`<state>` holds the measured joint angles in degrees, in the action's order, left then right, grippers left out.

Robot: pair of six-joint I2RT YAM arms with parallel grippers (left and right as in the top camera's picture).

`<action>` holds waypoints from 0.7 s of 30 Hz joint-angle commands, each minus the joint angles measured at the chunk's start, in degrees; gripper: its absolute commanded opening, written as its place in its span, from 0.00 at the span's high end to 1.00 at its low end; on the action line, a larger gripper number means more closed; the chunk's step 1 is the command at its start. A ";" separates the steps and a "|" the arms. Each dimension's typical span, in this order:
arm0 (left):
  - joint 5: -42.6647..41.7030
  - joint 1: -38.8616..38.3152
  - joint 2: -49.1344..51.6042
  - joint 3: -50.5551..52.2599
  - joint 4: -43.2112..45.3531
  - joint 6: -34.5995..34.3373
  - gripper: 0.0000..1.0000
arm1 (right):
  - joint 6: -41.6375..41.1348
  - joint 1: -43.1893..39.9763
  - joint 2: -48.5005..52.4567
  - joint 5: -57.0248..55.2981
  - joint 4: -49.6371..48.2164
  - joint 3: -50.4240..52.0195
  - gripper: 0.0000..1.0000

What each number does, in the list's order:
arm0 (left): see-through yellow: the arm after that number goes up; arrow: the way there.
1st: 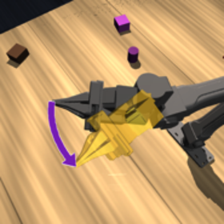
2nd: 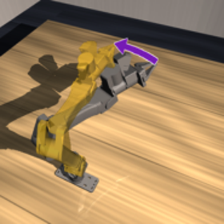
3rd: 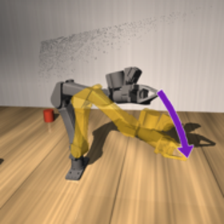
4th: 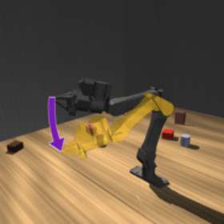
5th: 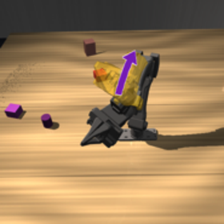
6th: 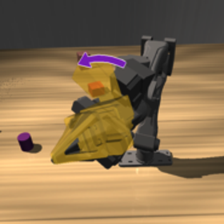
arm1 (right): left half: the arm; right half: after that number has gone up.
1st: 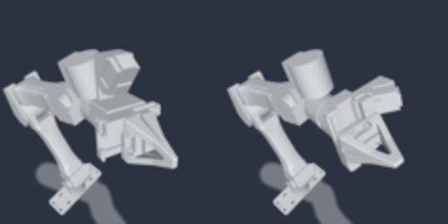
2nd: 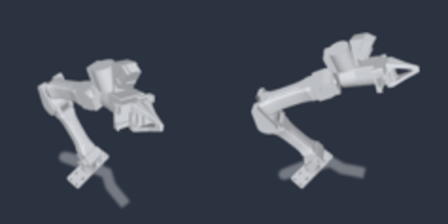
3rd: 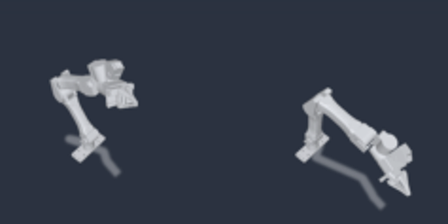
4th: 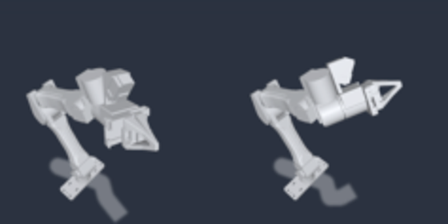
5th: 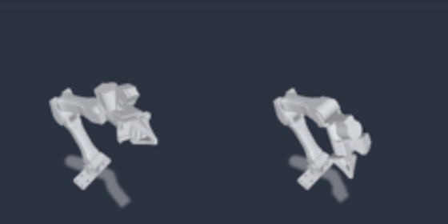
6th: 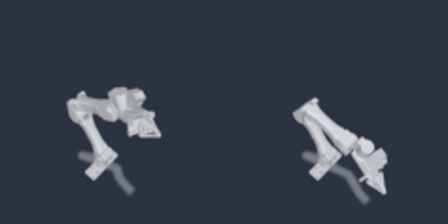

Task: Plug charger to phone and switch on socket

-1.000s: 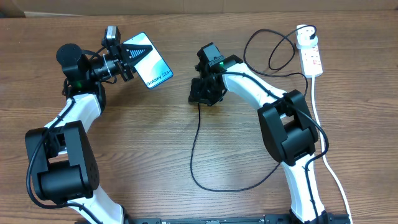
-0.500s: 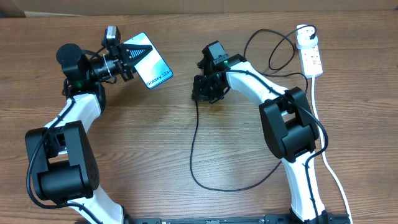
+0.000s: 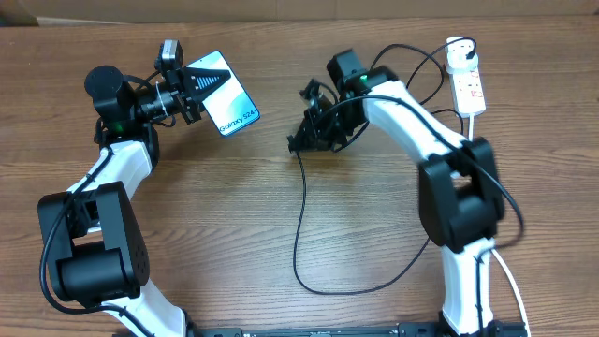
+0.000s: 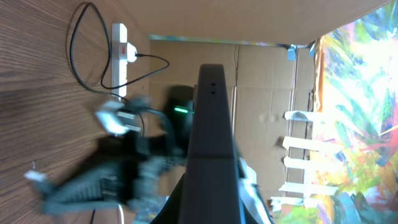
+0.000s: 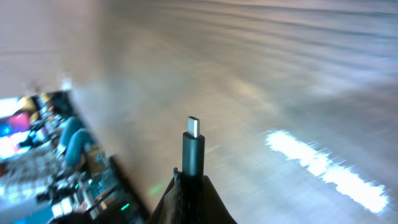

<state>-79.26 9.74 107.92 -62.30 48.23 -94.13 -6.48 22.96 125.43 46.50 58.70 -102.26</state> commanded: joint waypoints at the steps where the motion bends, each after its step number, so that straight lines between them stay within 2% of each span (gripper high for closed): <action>1: -1.20 0.11 -0.42 -1.29 0.44 -0.22 0.96 | 3.15 0.26 -8.04 6.03 1.70 -1.66 0.96; 10: 0.44 0.09 -0.42 -1.29 0.46 -3.45 0.96 | 3.54 1.51 -14.93 6.36 6.71 -1.66 0.96; 21: 1.27 0.09 -0.42 -1.29 0.44 -3.65 0.96 | 3.50 5.03 -16.13 11.78 8.50 -1.66 0.96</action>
<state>-78.59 9.74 107.92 -62.30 48.23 -97.17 -3.60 26.74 111.90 55.66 67.42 -102.96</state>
